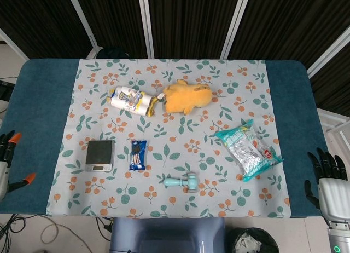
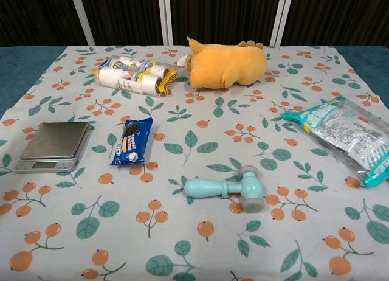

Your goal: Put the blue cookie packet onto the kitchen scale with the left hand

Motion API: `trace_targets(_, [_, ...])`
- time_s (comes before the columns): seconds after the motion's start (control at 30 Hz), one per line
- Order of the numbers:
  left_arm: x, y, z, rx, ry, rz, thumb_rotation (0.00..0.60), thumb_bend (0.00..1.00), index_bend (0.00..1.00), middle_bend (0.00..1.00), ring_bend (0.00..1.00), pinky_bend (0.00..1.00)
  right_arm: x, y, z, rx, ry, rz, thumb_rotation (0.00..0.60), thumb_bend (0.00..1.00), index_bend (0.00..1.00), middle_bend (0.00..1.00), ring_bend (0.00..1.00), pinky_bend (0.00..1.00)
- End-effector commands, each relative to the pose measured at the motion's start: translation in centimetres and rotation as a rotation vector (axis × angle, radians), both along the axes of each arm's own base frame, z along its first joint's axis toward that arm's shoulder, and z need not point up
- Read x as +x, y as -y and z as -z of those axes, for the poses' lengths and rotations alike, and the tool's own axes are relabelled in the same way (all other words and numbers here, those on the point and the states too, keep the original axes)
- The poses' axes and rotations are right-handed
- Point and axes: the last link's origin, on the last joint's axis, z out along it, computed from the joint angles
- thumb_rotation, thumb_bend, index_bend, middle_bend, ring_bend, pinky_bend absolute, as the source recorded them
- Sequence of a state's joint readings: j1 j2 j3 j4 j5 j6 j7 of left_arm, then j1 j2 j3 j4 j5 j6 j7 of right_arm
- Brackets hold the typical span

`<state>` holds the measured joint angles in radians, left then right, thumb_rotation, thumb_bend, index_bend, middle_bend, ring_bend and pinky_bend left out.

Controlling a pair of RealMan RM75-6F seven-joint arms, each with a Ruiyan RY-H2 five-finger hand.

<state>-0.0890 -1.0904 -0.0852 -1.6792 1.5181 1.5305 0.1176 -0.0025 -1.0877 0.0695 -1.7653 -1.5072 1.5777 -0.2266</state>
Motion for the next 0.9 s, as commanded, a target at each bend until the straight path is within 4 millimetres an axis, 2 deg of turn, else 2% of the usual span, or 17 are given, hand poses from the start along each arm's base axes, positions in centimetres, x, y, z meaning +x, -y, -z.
trace_targets(0.03, [1.7, -2.3, 0.3, -0.115, -0.085, 0.1, 0.6, 0.04, 0.02, 0.0, 0.0, 0.07, 0.0, 0.0, 0.0, 0.0, 0.0, 0.001, 0.6, 0.58, 0.1, 0.03, 0.01, 0.0])
trace_targets(0.23, [4.8, -6.5, 0.8, -0.234, -0.272, 0.256, 0.6, 0.04, 0.03, 0.0, 0.0, 0.07, -0.1, 0.0, 0.0, 0.0, -0.003, 0.003, 0.6, 0.58, 0.1, 0.03, 0.01, 0.0])
trace_targets(0.47, [7.9, -9.4, 2.7, -0.335, -0.408, 0.399, 0.6, 0.04, 0.07, 0.05, 0.0, 0.13, -0.1, 0.0, 0.7, 0.018, -0.018, 0.013, 0.6, 0.58, 0.1, 0.03, 0.01, 0.0])
trace_targets(0.67, [9.4, -11.2, 5.9, -0.405, -0.553, 0.546, 0.6, 0.04, 0.09, 0.1, 0.03, 0.18, -0.1, 0.0, 0.9, 0.005, -0.044, 0.019, 0.6, 0.58, 0.1, 0.03, 0.01, 0.0])
trace_targets(0.9, [10.5, -12.2, 9.7, -0.472, -0.554, 0.664, 0.6, 0.04, 0.12, 0.13, 0.05, 0.19, -0.3, 0.2, 1.5, 0.015, -0.066, 0.032, 0.6, 0.58, 0.1, 0.03, 0.01, 0.0])
